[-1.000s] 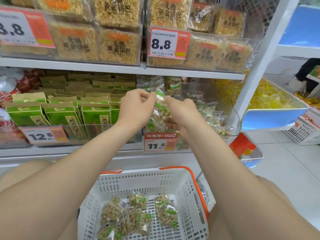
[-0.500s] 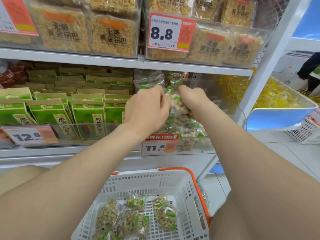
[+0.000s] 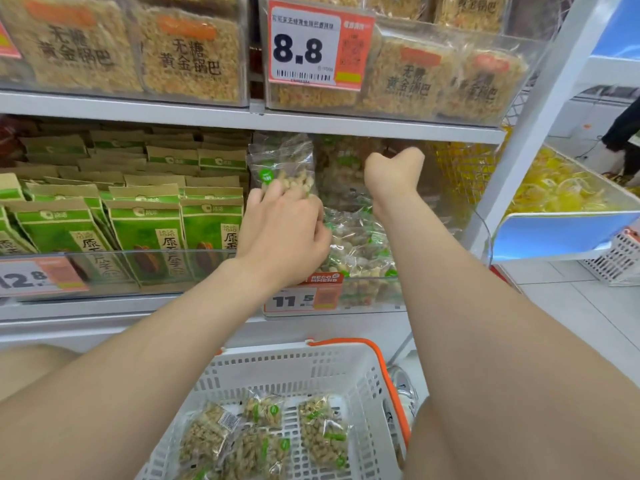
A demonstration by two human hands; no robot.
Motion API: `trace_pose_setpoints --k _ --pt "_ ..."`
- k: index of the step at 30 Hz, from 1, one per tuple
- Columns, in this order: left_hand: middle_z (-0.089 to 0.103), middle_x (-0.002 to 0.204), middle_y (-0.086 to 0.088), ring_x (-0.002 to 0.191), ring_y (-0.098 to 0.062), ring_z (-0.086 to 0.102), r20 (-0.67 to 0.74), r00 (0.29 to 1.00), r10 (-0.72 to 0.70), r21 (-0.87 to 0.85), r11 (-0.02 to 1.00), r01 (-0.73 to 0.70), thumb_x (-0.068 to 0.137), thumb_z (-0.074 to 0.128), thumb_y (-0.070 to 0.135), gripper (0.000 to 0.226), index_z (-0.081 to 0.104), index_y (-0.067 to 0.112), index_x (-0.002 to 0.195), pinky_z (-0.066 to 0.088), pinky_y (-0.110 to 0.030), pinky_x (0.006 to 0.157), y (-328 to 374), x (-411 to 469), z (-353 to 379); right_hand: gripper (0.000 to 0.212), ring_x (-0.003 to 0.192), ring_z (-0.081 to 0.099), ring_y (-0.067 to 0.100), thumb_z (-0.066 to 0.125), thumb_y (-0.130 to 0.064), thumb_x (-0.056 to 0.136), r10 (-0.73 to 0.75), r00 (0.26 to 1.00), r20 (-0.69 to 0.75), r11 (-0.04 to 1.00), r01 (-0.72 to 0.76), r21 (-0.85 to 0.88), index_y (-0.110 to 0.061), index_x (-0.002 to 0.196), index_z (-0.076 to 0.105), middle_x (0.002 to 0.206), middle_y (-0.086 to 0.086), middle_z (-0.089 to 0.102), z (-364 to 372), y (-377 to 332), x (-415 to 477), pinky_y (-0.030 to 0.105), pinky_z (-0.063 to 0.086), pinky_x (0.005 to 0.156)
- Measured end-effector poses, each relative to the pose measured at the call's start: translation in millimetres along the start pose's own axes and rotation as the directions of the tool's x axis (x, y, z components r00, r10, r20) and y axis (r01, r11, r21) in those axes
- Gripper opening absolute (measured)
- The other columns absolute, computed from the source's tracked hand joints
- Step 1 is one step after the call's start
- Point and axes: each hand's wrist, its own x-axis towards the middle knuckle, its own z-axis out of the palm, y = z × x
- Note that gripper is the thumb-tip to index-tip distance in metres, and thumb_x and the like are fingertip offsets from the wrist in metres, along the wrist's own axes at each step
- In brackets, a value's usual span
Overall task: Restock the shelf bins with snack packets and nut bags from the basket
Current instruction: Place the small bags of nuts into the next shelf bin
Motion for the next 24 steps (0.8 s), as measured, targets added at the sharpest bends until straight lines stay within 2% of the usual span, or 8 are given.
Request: trace_pose_setpoints --k 3,5,7,9,13,15,18,24 --pt "0.067 0.097 0.005 0.106 -0.027 0.052 0.007 1.0 0.01 0.02 1.0 -0.011 0.094 0.047 0.04 0.023 0.067 0.028 0.093 0.035 -0.044 0.088 0.0 -1.9 -1.4 0.02 0.087 0.059 0.018 0.056 0.003 0.094 -0.052 0.998 0.03 0.997 0.05 0.065 -0.012 0.106 0.051 0.104 0.007 0.062 9.9 3.6 3.4 0.019 0.044 0.062" --pt "0.068 0.098 0.005 0.111 -0.03 0.054 0.016 1.0 0.017 0.018 1.0 -0.018 0.094 0.046 0.04 0.023 0.066 0.027 0.093 0.035 -0.044 0.09 0.1 -2.8 -1.9 0.025 0.101 0.061 0.022 0.055 0.0 0.098 -0.057 0.994 0.091 0.998 0.054 0.043 -0.015 0.117 0.048 0.119 0.01 0.064 19.7 7.8 5.7 0.025 0.048 0.08" --pt "0.069 0.099 0.005 0.113 -0.031 0.054 0.022 1.0 0.02 0.016 1.0 -0.021 0.094 0.046 0.04 0.024 0.066 0.028 0.093 0.034 -0.045 0.091 -0.5 -2.9 -1.6 0.023 0.108 0.06 0.024 0.055 -0.008 0.101 -0.074 0.986 0.15 0.989 0.092 -0.115 -0.013 0.122 0.049 0.123 0.008 0.063 28.5 11.5 9.8 0.031 0.049 0.091" --pt "0.069 0.098 0.005 0.107 -0.028 0.054 0.021 0.999 0.027 0.03 0.999 -0.028 0.093 0.044 0.041 0.026 0.066 0.028 0.093 0.033 -0.044 0.089 -1.3 -2.6 -0.6 0.029 0.106 0.055 0.021 0.054 -0.018 0.101 -0.07 0.987 0.145 0.938 0.114 -0.328 -0.015 0.13 0.052 0.118 -0.001 0.056 31.8 11.2 12.3 0.032 0.047 0.092" --pt "0.068 0.097 0.005 0.103 -0.027 0.053 0.021 0.999 0.036 0.034 0.999 -0.037 0.093 0.043 0.041 0.025 0.065 0.027 0.093 0.033 -0.044 0.088 -1.7 -2.6 0.4 0.034 0.122 0.058 0.03 0.06 -0.009 0.098 -0.096 0.992 0.078 0.894 0.12 -0.431 -0.01 0.132 0.053 0.128 0.012 0.058 26.3 12.0 16.0 0.037 0.049 0.104" --pt "0.068 0.097 0.005 0.102 -0.026 0.053 0.019 0.999 0.039 0.028 0.999 -0.04 0.094 0.044 0.041 0.024 0.064 0.027 0.093 0.034 -0.045 0.089 -1.7 -3.0 0.2 0.036 0.12 0.059 0.031 0.061 -0.003 0.096 -0.113 0.993 0.032 0.883 0.115 -0.455 -0.007 0.13 0.05 0.132 0.015 0.056 23.1 14.4 17.8 0.032 0.049 0.097" --pt "0.068 0.095 0.006 0.1 -0.026 0.052 0.02 0.999 0.047 0.008 0.999 -0.047 0.095 0.045 0.04 0.023 0.063 0.026 0.093 0.034 -0.044 0.088 -1.5 -4.0 -0.2 0.038 0.105 0.055 0.022 0.057 0.002 0.097 -0.119 0.992 0.028 0.877 0.118 -0.466 -0.004 0.134 0.047 0.134 0.015 0.053 18.9 14.0 19.4 0.025 0.041 0.081" --pt "0.068 0.093 0.007 0.1 -0.025 0.052 0.035 0.998 0.058 -0.007 0.998 -0.057 0.094 0.042 0.04 0.025 0.062 0.026 0.092 0.037 -0.046 0.089 -3.1 -6.0 -1.3 0.037 0.118 0.061 0.03 0.059 0.001 0.098 -0.142 0.989 0.032 0.842 0.138 -0.522 -0.005 0.134 0.051 0.129 0.015 0.058 12.7 12.3 14.8 0.027 0.042 0.081"
